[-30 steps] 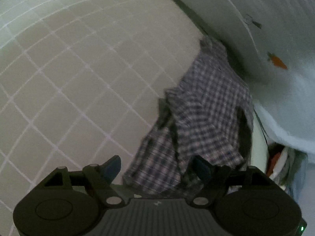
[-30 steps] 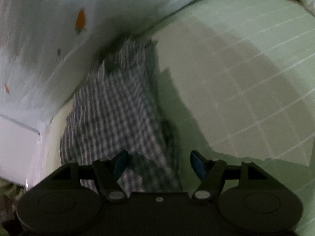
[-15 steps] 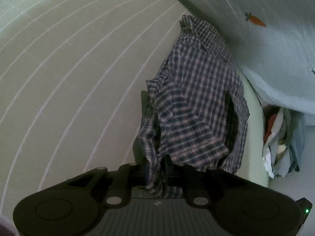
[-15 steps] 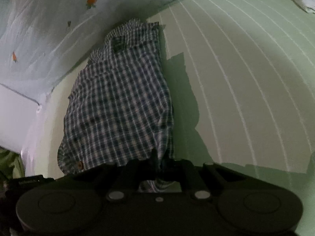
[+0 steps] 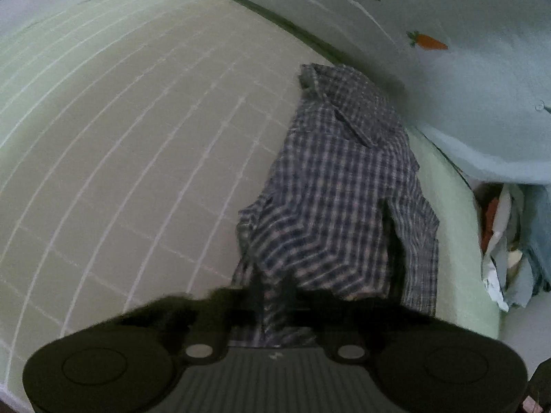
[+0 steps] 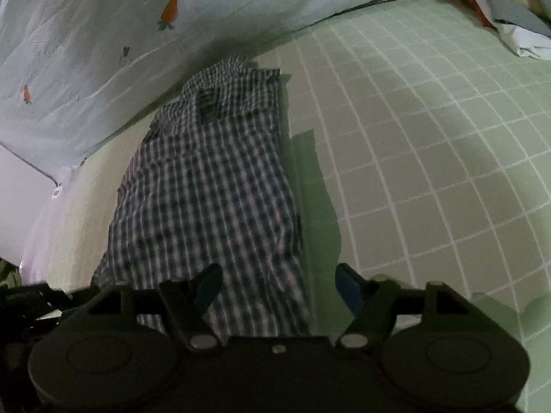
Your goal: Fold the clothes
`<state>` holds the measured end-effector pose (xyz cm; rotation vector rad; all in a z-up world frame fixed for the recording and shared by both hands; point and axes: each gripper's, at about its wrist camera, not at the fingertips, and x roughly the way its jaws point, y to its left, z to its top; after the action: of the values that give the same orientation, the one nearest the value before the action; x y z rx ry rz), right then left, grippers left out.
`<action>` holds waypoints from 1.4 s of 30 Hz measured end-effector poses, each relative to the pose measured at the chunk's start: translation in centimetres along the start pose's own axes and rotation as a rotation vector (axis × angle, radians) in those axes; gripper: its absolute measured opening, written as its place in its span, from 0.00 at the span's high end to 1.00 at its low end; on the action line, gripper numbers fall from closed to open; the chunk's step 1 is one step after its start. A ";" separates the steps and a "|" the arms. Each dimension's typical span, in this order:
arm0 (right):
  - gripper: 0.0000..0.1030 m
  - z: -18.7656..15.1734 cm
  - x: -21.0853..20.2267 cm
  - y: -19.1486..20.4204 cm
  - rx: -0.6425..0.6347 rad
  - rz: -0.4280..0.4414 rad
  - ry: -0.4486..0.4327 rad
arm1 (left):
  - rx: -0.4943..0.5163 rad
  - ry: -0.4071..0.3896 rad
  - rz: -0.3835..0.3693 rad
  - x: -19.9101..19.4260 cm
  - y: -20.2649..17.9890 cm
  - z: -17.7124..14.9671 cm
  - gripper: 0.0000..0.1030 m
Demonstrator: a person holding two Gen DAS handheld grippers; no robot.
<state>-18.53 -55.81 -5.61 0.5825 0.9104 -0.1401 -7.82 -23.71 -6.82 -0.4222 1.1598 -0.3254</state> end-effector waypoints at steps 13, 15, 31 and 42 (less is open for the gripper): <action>0.29 2.6 1.7 -0.9 0.090 -0.043 -0.036 | -0.267 -0.191 -0.254 1.7 0.0 8.1 0.73; 0.29 2.6 2.1 -0.6 0.081 -0.048 -0.026 | -0.183 -0.195 -0.197 1.2 -0.4 8.1 0.67; 0.28 1.8 3.7 1.0 0.016 -0.059 0.038 | -0.132 0.047 -0.162 3.8 3.0 2.9 0.58; 0.26 1.8 3.5 -0.3 0.064 -0.100 0.046 | -0.225 -0.052 -0.238 5.2 3.4 7.8 0.88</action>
<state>-15.25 -56.54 -7.57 0.6016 0.9831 -0.2480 1.43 -21.87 -10.03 -0.7652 1.1003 -0.3893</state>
